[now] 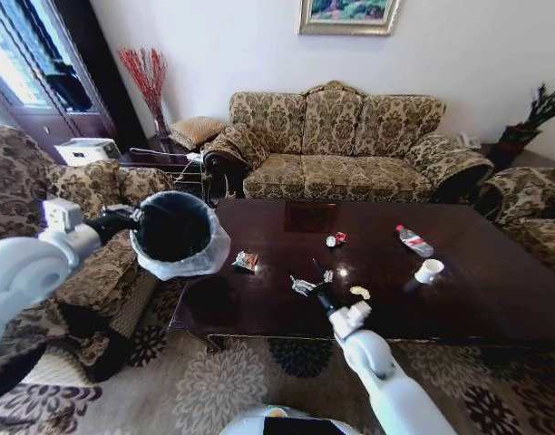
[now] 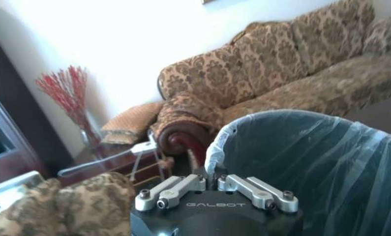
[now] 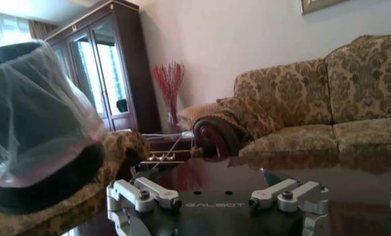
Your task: Move to the front of the table and place the trash on the table into the trash bin.
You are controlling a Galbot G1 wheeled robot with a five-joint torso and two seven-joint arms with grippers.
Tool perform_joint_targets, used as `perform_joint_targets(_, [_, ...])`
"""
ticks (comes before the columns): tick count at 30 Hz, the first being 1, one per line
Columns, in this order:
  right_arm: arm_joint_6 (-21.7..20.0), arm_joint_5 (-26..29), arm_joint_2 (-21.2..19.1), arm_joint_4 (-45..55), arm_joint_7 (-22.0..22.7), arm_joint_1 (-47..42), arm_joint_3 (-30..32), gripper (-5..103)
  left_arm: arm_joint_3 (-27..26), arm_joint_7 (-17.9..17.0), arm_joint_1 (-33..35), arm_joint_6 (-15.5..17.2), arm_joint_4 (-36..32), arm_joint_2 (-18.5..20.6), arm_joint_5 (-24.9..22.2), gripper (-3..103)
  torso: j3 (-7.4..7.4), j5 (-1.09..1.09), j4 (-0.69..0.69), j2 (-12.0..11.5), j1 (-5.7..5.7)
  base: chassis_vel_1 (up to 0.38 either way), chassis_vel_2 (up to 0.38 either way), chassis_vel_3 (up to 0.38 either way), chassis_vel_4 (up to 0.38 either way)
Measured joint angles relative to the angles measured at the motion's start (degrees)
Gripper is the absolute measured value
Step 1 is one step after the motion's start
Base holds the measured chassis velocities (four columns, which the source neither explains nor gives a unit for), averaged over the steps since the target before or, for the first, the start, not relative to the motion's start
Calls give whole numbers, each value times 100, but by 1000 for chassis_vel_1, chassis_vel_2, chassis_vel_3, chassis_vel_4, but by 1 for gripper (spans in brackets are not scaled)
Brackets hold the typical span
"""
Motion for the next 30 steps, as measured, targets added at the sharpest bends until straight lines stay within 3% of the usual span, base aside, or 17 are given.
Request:
perform_joint_targets(7, [400, -498, 842, -1603, 165, 1025, -562, 100, 34, 91, -46, -65, 331, 163, 50, 4, 3, 0, -4, -1, 7, 0, 0, 0, 0])
perform_joint_targets(11, [313, -693, 1127, -1994, 187, 1280, -705, 100, 35, 142, -40, -84, 376, 135, -9, 4, 1, 0, -1, -1, 4, 0, 0, 0, 0])
perform_joint_targets(18, [158, -854, 1265, -2210, 14, 1476, -809, 100, 81, 158, -45, -100, 377, 110, -91, 4, 2, -1, -3, -1, 4, 0, 0, 0, 0])
perform_joint_targets(30, [398, -1038, 1335, -2625, 56, 1611, -1064, 100, 166, 188, -50, -191, 305, 77, -149, 4, 2, 2, -3, -1, 4, 63, 61, -66, -70])
